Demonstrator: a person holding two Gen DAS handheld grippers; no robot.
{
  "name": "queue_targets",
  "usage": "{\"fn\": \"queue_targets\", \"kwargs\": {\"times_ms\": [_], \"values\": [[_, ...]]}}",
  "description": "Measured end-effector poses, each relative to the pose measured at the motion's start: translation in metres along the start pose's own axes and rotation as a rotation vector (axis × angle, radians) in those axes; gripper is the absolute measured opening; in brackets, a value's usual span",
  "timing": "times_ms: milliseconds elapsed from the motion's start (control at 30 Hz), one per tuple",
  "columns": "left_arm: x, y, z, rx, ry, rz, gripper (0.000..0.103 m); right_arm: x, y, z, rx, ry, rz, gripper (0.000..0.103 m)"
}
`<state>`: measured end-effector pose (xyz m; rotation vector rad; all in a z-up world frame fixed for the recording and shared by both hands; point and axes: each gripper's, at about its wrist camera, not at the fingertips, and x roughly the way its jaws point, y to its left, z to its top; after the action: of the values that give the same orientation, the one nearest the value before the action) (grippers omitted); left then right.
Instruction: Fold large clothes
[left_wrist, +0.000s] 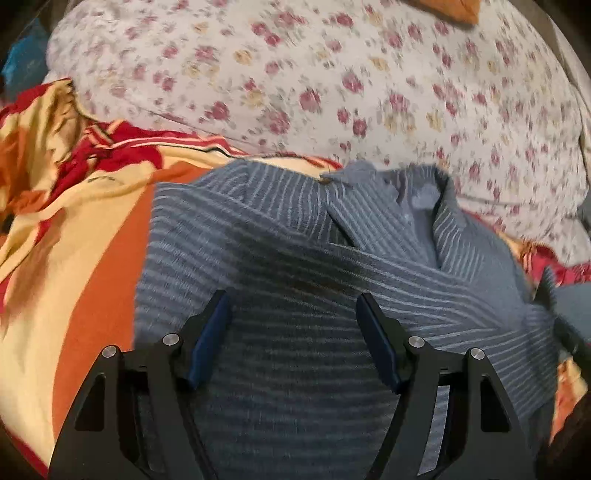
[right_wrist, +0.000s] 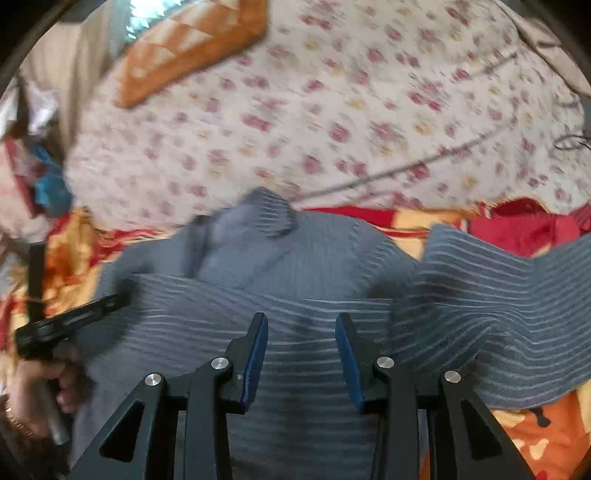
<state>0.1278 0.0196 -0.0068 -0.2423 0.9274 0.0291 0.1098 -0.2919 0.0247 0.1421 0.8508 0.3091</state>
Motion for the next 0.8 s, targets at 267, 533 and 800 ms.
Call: {"fn": "queue_targets", "kwargs": {"times_ms": [267,533,800], "values": [[0.011,-0.020,-0.021,0.134,0.022,0.026,0.071,0.004,-0.004,-0.025,-0.033,0.143,-0.048,0.041],[0.013,-0.024,-0.023,0.155,0.021,0.041,0.075,-0.121,-0.159,-0.021,0.364,-0.316,-0.366,0.064],[0.015,-0.027,-0.026,0.181,0.023,0.062,0.079,-0.151,-0.272,-0.066,0.544,-0.403,-0.433,0.050]]}}
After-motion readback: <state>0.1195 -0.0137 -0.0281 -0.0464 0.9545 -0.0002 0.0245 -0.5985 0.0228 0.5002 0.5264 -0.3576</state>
